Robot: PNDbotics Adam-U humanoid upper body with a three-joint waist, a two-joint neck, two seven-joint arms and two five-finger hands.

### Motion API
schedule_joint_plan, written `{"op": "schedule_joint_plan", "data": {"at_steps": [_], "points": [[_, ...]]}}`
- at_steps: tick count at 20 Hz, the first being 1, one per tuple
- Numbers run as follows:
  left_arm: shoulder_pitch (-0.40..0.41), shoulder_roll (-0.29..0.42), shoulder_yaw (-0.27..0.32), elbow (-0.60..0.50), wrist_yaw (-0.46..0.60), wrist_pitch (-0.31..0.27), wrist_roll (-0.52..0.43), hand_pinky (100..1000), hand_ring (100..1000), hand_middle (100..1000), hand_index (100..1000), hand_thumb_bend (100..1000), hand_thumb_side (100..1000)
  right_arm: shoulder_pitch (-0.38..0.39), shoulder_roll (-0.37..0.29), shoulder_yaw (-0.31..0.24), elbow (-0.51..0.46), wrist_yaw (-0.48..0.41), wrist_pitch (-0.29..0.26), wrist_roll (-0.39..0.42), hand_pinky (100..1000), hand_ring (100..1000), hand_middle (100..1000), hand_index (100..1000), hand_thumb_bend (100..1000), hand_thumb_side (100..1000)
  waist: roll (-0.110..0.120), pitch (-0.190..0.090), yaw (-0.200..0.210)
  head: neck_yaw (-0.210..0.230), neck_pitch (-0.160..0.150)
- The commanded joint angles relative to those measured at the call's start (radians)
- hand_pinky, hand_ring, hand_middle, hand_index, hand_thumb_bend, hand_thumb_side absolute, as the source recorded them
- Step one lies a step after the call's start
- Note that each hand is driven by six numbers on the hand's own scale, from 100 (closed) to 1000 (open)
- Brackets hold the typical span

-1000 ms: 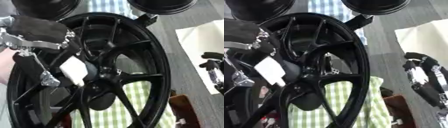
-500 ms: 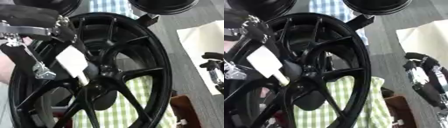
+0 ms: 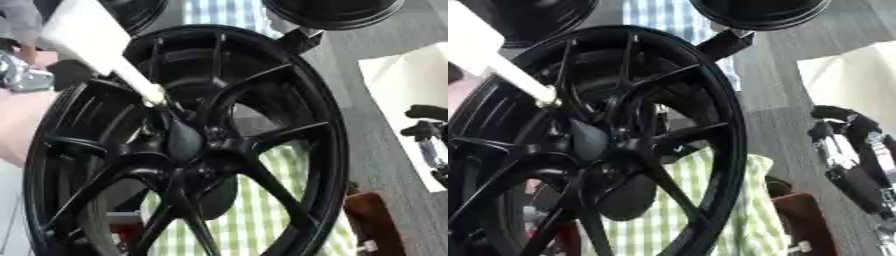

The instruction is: Pull the pin out of the wheel hub.

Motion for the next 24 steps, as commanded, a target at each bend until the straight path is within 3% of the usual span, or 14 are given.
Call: {"op": "schedule_joint_plan", "data": {"at_steps": [1,5,7,8,9,10,13,16,20,23,24], "points": [[0.074,0.063,0.146,0.089,0.009,0.009,0.116,734,416,272,337,100,350,-0.007,-0.010,-0.011,-0.013,-0.008,-0.002,-0.009,908,665,743,815,100,660,-0.002,-0.065,-0.003,-0.001,-0.005],[0.195,0.041,0.265,0.226,-0.039,0.006,0.247,745,408,272,341,100,414,-0.009,-0.006,-0.016,-0.013,-0.011,-0.002,-0.014,909,665,743,815,100,659,-0.008,-0.063,-0.001,-0.003,-0.008],[0.244,0.028,0.303,0.275,-0.063,0.004,0.288,743,413,276,345,100,397,-0.010,-0.004,-0.018,-0.013,-0.012,-0.003,-0.015,909,665,743,815,100,658,-0.010,-0.062,0.000,-0.004,-0.011],[0.269,0.021,0.319,0.290,-0.086,0.005,0.310,744,414,277,346,100,392,-0.010,-0.003,-0.019,-0.013,-0.012,-0.003,-0.017,909,665,743,815,100,658,-0.011,-0.061,0.001,-0.005,-0.013],[0.294,0.014,0.332,0.301,-0.114,0.008,0.332,744,422,284,354,100,270,-0.010,-0.002,-0.020,-0.013,-0.012,-0.003,-0.018,909,665,743,815,100,659,-0.013,-0.060,0.002,-0.005,-0.014],[0.319,0.004,0.341,0.312,-0.146,0.014,0.355,747,427,292,362,100,358,-0.010,-0.001,-0.021,-0.013,-0.012,-0.003,-0.019,909,665,743,815,100,658,-0.014,-0.059,0.003,-0.004,-0.016],[0.376,-0.037,0.359,0.339,-0.225,0.036,0.406,761,448,321,392,100,327,-0.013,0.001,-0.022,-0.013,-0.014,-0.004,-0.021,909,665,743,815,100,657,-0.018,-0.058,0.002,-0.002,-0.018],[0.414,-0.087,0.372,0.366,-0.301,0.073,0.433,796,491,405,473,100,296,-0.017,0.004,-0.022,-0.013,-0.018,-0.005,-0.020,909,665,743,815,100,657,-0.023,-0.056,-0.001,-0.001,-0.022],[0.452,-0.125,0.368,0.384,-0.384,0.109,0.397,890,699,676,771,100,252,-0.018,0.007,-0.022,-0.013,-0.020,-0.006,-0.019,909,665,743,815,100,658,-0.027,-0.053,-0.003,0.002,-0.024],[0.471,-0.133,0.366,0.384,-0.438,0.120,0.356,948,794,793,865,100,245,-0.017,0.007,-0.021,-0.013,-0.019,-0.006,-0.018,909,665,742,815,100,658,-0.027,-0.052,-0.002,0.004,-0.023],[0.474,-0.132,0.367,0.383,-0.468,0.128,0.349,959,813,813,885,100,306,-0.017,0.007,-0.021,-0.013,-0.019,-0.006,-0.018,909,665,742,815,100,658,-0.028,-0.053,-0.002,0.004,-0.023]]}}
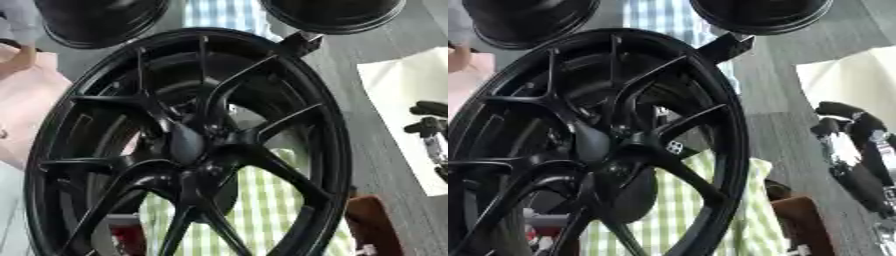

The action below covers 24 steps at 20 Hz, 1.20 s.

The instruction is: Pull the pin out of the wheel hub.

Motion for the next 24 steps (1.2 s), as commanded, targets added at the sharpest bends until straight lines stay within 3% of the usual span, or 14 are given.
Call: {"op": "schedule_joint_plan", "data": {"at_steps": [1,2,4,9,13,16,18,19,21,24], "points": [[0.000,0.029,0.018,-0.010,-0.083,0.021,-0.023,969,824,826,901,100,668,-0.004,-0.011,-0.008,-0.013,-0.002,-0.001,-0.001,909,664,742,815,100,658,-0.018,-0.053,0.001,0.004,-0.013],[0.000,0.028,0.019,-0.012,-0.108,0.028,-0.024,974,827,831,909,100,816,-0.004,-0.011,-0.008,-0.013,-0.002,-0.001,-0.002,909,664,742,815,100,658,-0.017,-0.053,0.001,0.005,-0.014],[0.002,0.025,0.015,-0.013,-0.131,0.038,-0.038,980,833,836,925,100,992,-0.005,-0.011,-0.008,-0.013,-0.002,-0.002,-0.002,909,664,742,816,100,658,-0.017,-0.053,0.001,0.005,-0.014],[0.003,0.022,0.013,-0.026,-0.130,0.047,-0.117,966,830,842,953,100,1000,-0.006,-0.013,-0.008,-0.013,-0.004,-0.002,-0.002,909,664,742,816,100,657,-0.015,-0.054,0.000,0.005,-0.013],[0.000,0.022,0.021,-0.044,-0.132,0.044,-0.155,964,830,842,923,100,1000,-0.007,-0.015,-0.009,-0.013,-0.006,-0.002,-0.001,909,664,742,816,100,656,-0.013,-0.056,-0.001,0.007,-0.010],[-0.002,0.021,0.023,-0.051,-0.132,0.042,-0.172,964,828,839,919,100,926,-0.008,-0.016,-0.010,-0.013,-0.008,-0.002,-0.001,909,664,742,816,100,655,-0.011,-0.057,-0.002,0.009,-0.009],[-0.003,0.021,0.026,-0.054,-0.131,0.046,-0.173,955,817,824,900,100,825,-0.009,-0.016,-0.010,-0.013,-0.009,-0.002,-0.002,909,663,742,816,100,655,-0.011,-0.058,-0.002,0.008,-0.009],[-0.004,0.020,0.029,-0.058,-0.128,0.048,-0.166,944,805,809,886,100,755,-0.009,-0.017,-0.010,-0.013,-0.009,-0.002,-0.002,909,663,742,816,100,655,-0.010,-0.058,-0.002,0.008,-0.009],[-0.006,0.012,0.041,-0.076,-0.102,0.065,-0.106,899,726,718,810,100,475,-0.009,-0.017,-0.011,-0.013,-0.010,-0.002,-0.003,909,663,742,815,100,654,-0.011,-0.059,-0.001,0.007,-0.008],[-0.017,-0.023,0.038,-0.148,0.051,0.099,0.009,901,658,668,790,100,475,-0.009,-0.017,-0.011,-0.013,-0.010,-0.002,-0.004,909,663,742,815,100,653,-0.011,-0.060,-0.001,0.011,-0.006]]}}
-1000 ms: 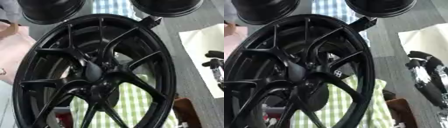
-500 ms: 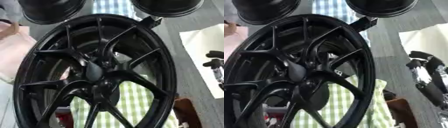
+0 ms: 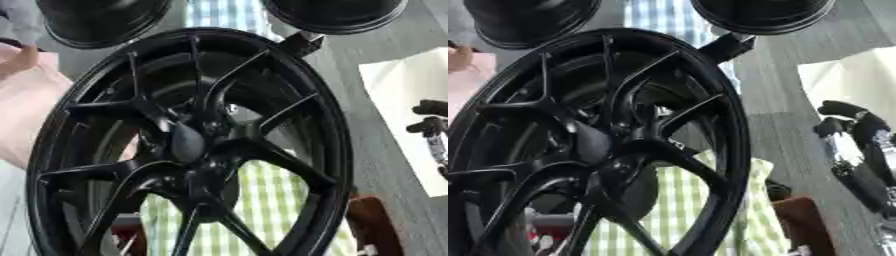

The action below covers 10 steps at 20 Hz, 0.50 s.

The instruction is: Pull the pin out of the wheel hub.

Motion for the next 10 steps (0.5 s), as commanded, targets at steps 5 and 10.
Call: {"op": "schedule_joint_plan", "data": {"at_steps": [5,10], "points": [[-0.064,-0.148,0.011,-0.281,0.441,0.073,0.190,920,625,651,782,100,568,-0.002,-0.016,-0.007,-0.013,-0.006,-0.001,-0.005,909,664,742,815,100,651,-0.016,-0.064,0.006,0.015,0.001],[-0.112,-0.363,0.013,-0.492,0.595,0.147,0.256,924,627,648,780,100,603,-0.002,-0.011,-0.007,-0.013,-0.012,-0.005,-0.010,909,663,741,815,100,650,-0.023,-0.065,0.005,0.023,0.007]]}}
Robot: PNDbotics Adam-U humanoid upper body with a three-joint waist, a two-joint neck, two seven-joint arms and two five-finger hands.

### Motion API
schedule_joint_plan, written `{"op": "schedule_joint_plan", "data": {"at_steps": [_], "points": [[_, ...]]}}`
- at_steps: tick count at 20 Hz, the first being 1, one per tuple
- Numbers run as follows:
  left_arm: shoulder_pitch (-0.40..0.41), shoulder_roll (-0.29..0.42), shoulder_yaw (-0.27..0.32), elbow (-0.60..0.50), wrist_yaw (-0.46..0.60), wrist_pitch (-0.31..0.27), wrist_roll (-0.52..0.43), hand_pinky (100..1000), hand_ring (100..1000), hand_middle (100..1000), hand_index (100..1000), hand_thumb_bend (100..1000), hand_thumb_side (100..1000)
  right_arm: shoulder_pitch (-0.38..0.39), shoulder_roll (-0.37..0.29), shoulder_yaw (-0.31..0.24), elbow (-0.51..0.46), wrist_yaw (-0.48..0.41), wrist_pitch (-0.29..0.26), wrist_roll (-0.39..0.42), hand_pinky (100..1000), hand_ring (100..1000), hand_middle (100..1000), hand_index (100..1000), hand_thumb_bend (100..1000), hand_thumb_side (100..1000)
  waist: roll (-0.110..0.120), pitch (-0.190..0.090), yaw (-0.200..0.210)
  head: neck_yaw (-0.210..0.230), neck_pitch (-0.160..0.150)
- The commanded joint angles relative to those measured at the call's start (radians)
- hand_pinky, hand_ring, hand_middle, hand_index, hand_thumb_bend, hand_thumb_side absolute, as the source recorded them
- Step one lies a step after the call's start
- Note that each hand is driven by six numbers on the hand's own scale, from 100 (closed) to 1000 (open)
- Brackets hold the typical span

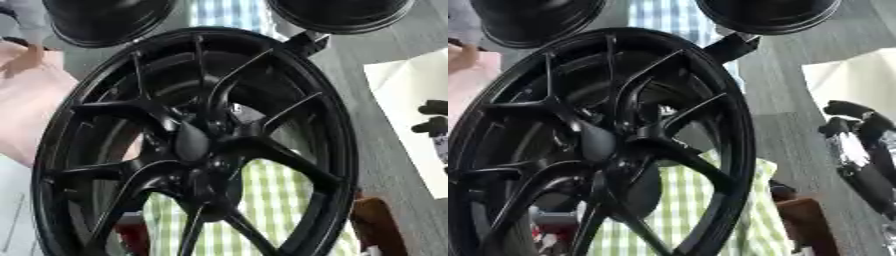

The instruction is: Pull the pin out of the wheel hub.

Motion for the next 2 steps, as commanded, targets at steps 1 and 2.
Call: {"op": "schedule_joint_plan", "data": {"at_steps": [1,2], "points": [[-0.022,-0.094,0.009,-0.129,0.070,0.058,0.042,925,627,648,780,100,608,-0.003,-0.011,-0.006,-0.013,-0.008,-0.003,-0.008,909,663,741,815,100,649,-0.022,-0.065,0.000,0.009,0.008],[-0.021,-0.119,0.004,-0.152,0.073,0.080,0.046,926,627,649,781,100,613,-0.003,-0.011,-0.005,-0.013,-0.009,-0.003,-0.008,909,663,741,815,100,649,-0.023,-0.064,0.000,0.012,0.011]]}}
